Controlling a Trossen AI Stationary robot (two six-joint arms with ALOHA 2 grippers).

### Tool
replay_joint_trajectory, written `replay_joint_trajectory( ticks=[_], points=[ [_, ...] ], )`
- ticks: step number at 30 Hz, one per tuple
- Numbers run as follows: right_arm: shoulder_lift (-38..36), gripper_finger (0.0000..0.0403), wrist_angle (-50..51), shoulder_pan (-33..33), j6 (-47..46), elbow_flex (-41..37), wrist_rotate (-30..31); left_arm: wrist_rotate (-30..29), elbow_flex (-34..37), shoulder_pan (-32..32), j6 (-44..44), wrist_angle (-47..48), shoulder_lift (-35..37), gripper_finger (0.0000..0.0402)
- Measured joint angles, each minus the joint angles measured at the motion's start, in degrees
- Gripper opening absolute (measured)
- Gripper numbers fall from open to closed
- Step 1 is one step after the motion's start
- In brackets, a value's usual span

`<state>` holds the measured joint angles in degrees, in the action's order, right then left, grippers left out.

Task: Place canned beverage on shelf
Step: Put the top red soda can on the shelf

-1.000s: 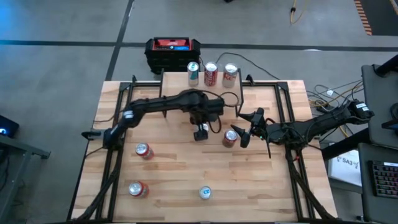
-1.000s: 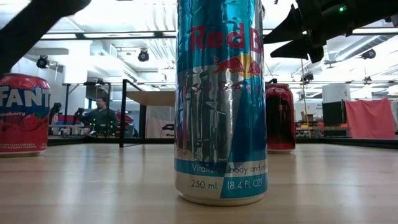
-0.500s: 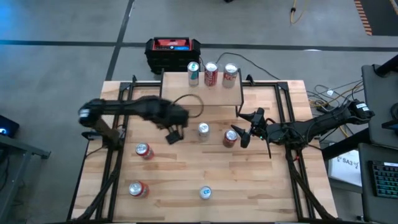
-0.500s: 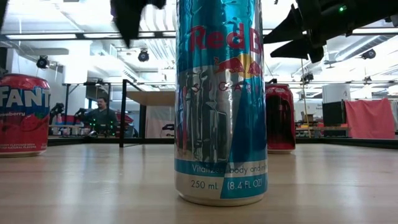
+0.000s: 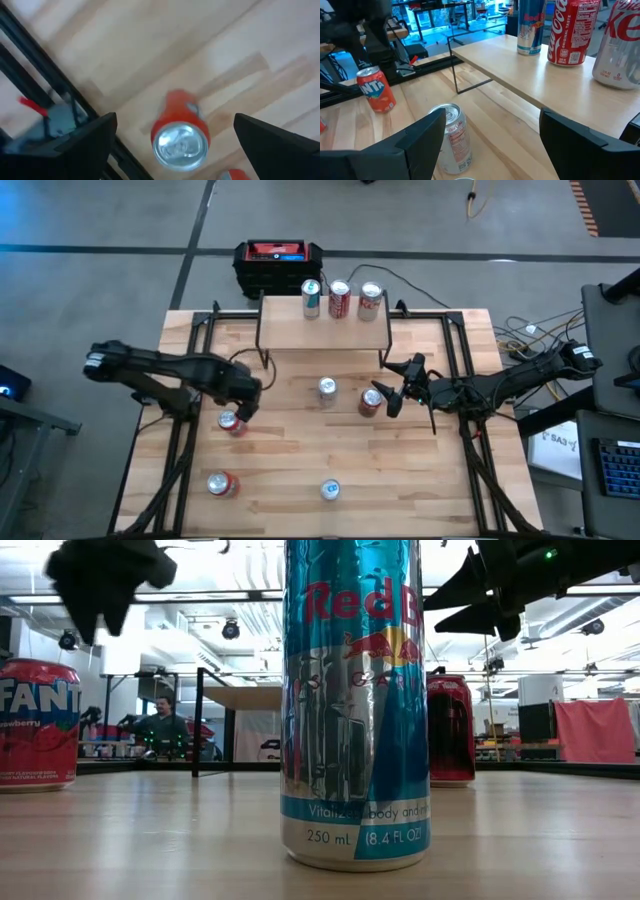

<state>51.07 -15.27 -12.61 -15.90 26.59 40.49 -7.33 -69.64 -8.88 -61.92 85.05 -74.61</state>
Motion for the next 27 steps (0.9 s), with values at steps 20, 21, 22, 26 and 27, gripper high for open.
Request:
replay_joint_trajectory(
  ticks=[20,21,22,26,27],
  points=[
    [0.0,0.0299,0.0,0.0,0.0,0.0,0.0,9.6,11.5,-1.9,-7.6,-8.4,1.9,0.0386],
    [0.0,0.0299,0.0,0.0,0.0,0.0,0.0,10.3,12.3,-1.9,-7.7,-9.2,2.0,0.0386],
    [0.0,0.0299,0.0,0.0,0.0,0.0,0.0,10.7,13.2,-1.9,-7.7,-9.9,2.1,0.0386],
    [0.0,0.0299,0.0,0.0,0.0,0.0,0.0,11.1,15.7,-1.9,-7.6,-12.9,2.5,0.0386],
    [0.0,0.0299,0.0,0.0,0.0,0.0,0.0,11.1,16.1,-1.9,-7.6,-13.4,2.6,0.0386]
  ],
)
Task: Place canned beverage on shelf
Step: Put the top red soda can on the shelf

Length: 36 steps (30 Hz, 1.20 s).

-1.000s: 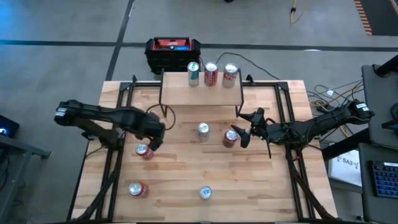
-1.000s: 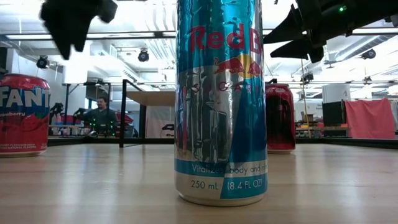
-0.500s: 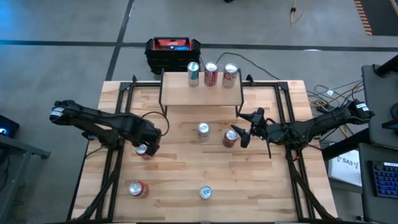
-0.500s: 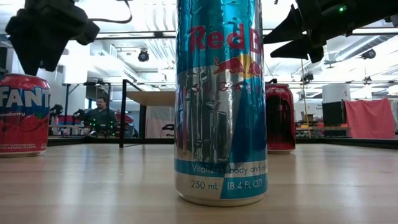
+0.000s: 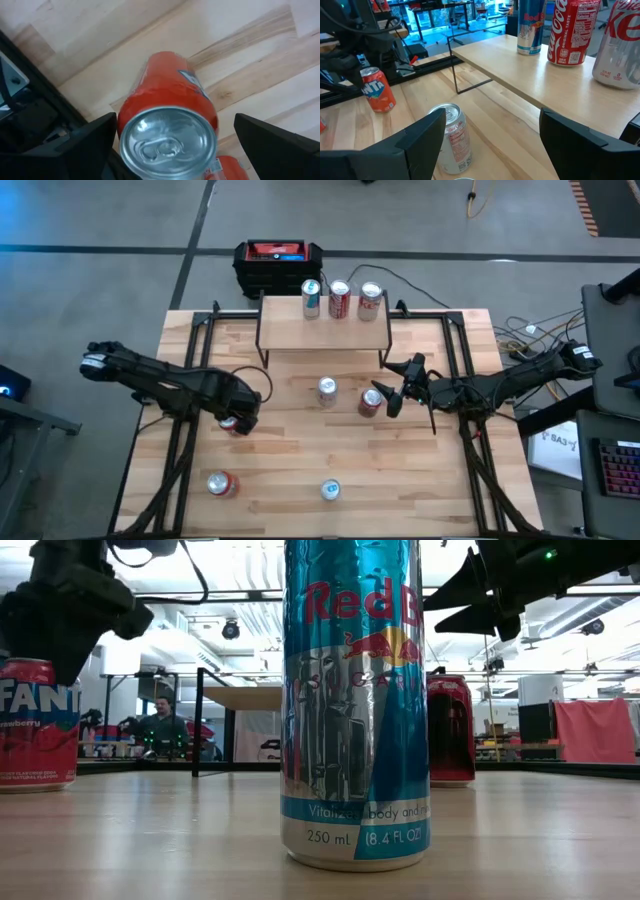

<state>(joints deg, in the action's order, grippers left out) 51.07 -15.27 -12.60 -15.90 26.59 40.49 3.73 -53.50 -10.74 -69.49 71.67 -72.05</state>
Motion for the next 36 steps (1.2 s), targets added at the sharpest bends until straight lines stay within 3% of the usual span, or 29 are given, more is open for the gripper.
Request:
replay_joint_trajectory(
  ticks=[15,24,27,33,36],
  points=[
    [0.0,0.0299,0.0,0.0,0.0,0.0,0.0,-2.8,1.5,-0.1,7.8,-2.7,1.5,0.0371],
    [0.0,0.0299,0.0,0.0,0.0,0.0,0.0,-2.7,1.8,-0.1,3.6,-2.7,1.9,0.0367],
    [0.0,0.0299,0.0,0.0,0.0,0.0,0.0,-2.7,2.0,-0.1,2.9,-2.7,1.9,0.0347],
    [0.0,0.0299,0.0,0.0,0.0,0.0,0.0,-1.4,2.2,-0.1,2.3,-2.6,1.9,0.0265],
    [0.0,0.0299,0.0,0.0,0.0,0.0,0.0,-1.0,2.2,-0.1,2.6,-2.6,1.8,0.0260]
  ],
)
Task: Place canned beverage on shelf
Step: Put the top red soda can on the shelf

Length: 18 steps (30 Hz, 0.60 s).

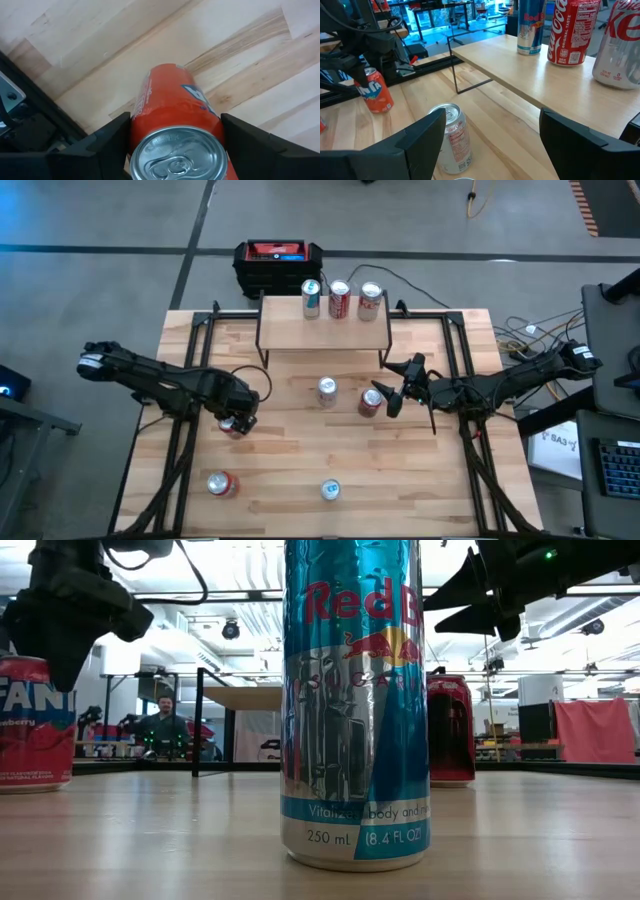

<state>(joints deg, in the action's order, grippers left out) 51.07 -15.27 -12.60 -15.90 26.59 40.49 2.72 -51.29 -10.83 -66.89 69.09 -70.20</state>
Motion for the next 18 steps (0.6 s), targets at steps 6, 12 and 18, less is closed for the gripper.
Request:
replay_joint_trajectory(
  ticks=[6,12,18],
  points=[
    [0.0,0.0299,0.0,0.0,0.0,0.0,0.0,-2.0,-1.9,0.2,4.2,-2.4,-0.3,0.0260],
    [0.0,0.0299,0.0,0.0,0.0,0.0,0.0,-2.6,-5.8,2.3,10.3,-3.2,-1.2,0.0260],
    [0.0,0.0299,0.0,0.0,0.0,0.0,0.0,-1.8,-11.1,7.3,19.2,-0.6,-6.2,0.0260]
  ],
)
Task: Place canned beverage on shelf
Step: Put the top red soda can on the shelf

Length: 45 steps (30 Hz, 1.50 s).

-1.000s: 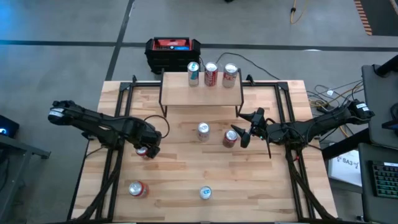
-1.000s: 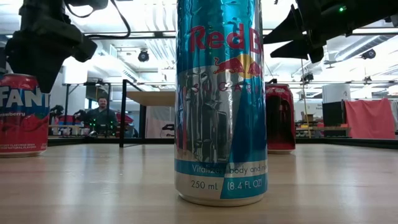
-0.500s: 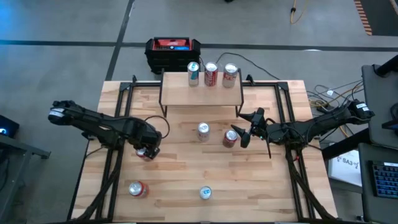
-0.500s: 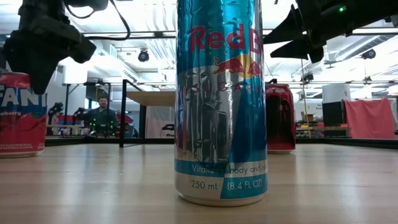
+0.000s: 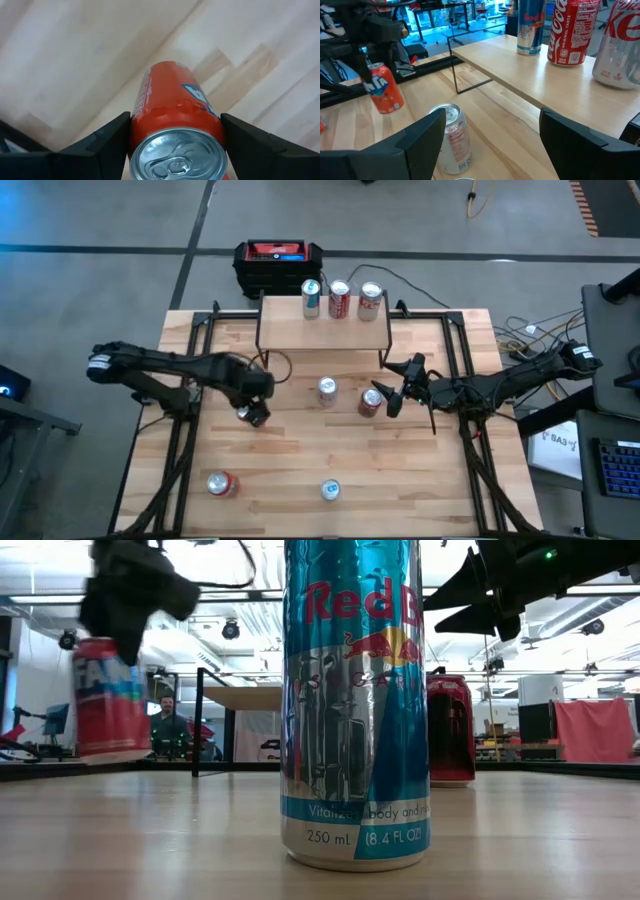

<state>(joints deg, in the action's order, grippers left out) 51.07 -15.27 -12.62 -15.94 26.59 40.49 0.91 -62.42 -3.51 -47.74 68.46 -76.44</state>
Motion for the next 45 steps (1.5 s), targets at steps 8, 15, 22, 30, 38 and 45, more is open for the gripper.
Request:
replay_joint_trajectory(
  ticks=[8,15,22,30,38,45],
  points=[
    [0.0,0.0299,0.0,0.0,0.0,0.0,0.0,-0.2,-14.6,5.3,18.9,6.4,-12.2,0.0260],
    [0.0,0.0299,0.0,0.0,0.0,0.0,0.0,-1.4,-28.1,8.0,35.3,11.7,-22.1,0.0260],
    [0.0,0.0299,0.0,0.0,0.0,0.0,0.0,-1.5,-35.4,10.4,39.9,16.4,-24.6,0.0260],
    [0.0,0.0299,0.0,0.0,0.0,0.0,0.0,-2.9,-43.0,12.8,46.6,22.2,-24.7,0.0260],
    [0.0,0.0299,0.0,0.0,0.0,0.0,0.0,-2.8,-46.5,15.5,53.8,21.6,-24.8,0.0268],
    [0.0,0.0299,0.0,0.0,-0.1,0.0,0.0,-3.1,-47.5,19.4,57.5,21.6,-24.8,0.0269]
  ],
)
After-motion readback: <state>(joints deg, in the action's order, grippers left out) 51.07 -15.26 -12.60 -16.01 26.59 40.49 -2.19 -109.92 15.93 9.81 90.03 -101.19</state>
